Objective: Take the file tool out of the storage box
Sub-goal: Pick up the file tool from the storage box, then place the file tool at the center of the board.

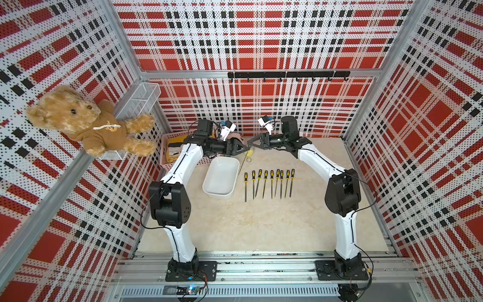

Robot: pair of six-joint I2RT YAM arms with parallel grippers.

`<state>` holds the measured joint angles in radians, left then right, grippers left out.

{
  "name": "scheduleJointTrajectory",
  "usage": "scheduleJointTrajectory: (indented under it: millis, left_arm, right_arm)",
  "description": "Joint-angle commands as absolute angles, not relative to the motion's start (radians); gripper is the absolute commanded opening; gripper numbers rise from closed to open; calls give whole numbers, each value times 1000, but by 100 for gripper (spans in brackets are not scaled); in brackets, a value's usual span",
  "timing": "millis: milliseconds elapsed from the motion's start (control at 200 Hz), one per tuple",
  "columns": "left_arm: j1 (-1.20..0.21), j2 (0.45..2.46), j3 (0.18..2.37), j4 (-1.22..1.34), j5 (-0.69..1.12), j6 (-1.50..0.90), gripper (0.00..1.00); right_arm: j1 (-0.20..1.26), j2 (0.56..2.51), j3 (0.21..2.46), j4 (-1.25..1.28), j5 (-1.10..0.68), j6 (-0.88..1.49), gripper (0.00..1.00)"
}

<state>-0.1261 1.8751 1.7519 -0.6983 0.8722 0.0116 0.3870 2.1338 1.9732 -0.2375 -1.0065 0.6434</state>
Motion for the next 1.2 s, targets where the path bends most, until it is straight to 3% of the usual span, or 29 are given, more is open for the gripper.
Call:
scheduleJointTrajectory:
  millis: [0,160,341,526,837,1192]
  left_arm:
    - [-98,1866,1731,-641,574,-49,99]
    - [-98,1853,1707,-627,336,-55,99]
    - [-101,1870,1707,-619,357,-59,99]
    - [-110,1877,1716,-618,359,-60,99]
    - [-110,1874,1685,-619,338,-54,99]
    - [-104,1895,1681,-624,382,-58,99]
  right_arm:
    - [274,2172,2001,-622,-912,522,0]
    - [195,2137,1984,-1022,-649,357,0]
    - [91,2082,1929,-1165,-562,333,0]
    - [65,2176,2078,-1399,-386,245,0]
    - [60,2295,2079,-1367,-303,250,0]
    - [64,2491,2261,-1382,-301,255,0]
